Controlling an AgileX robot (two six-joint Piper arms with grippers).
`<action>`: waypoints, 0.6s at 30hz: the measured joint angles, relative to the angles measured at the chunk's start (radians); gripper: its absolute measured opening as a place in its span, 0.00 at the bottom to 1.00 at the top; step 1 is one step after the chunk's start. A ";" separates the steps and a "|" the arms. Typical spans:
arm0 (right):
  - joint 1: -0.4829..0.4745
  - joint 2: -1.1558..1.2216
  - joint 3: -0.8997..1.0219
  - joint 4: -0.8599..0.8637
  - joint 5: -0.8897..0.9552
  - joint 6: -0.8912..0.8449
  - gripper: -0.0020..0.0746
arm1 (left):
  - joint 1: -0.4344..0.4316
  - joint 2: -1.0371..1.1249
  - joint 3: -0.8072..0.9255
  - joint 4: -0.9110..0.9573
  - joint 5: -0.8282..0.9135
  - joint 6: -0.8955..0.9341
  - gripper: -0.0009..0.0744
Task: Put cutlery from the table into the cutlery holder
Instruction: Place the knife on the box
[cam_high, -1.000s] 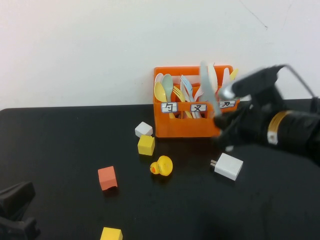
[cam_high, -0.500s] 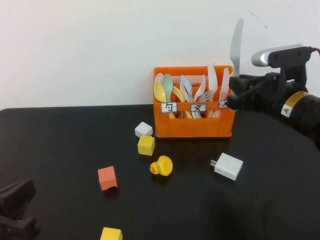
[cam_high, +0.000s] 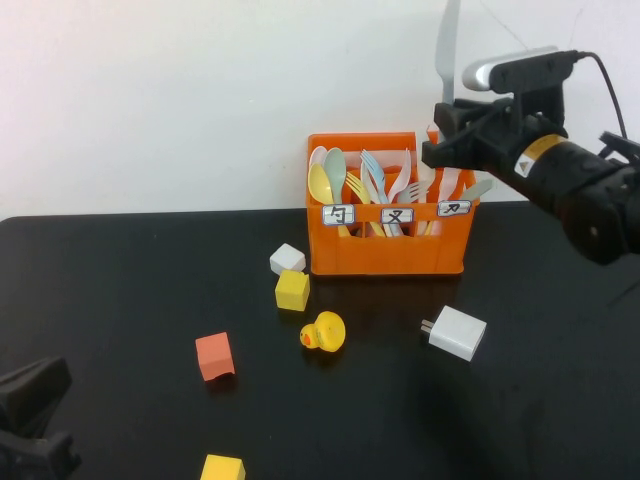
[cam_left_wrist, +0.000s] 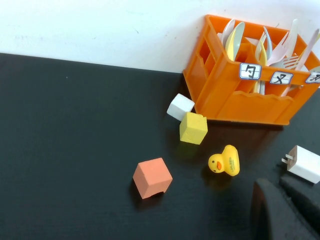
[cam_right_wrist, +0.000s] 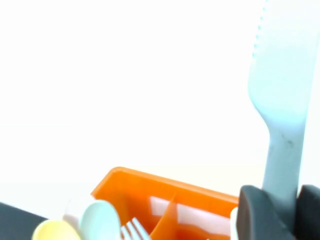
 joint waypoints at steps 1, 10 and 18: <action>0.000 0.011 -0.014 0.008 0.000 -0.018 0.21 | 0.000 0.000 0.000 0.000 0.000 0.002 0.01; 0.000 0.085 -0.041 0.150 -0.001 -0.236 0.21 | 0.000 0.000 0.000 0.000 0.000 0.020 0.01; 0.000 0.125 -0.043 0.185 -0.005 -0.278 0.21 | 0.000 0.000 0.000 0.000 0.000 0.020 0.01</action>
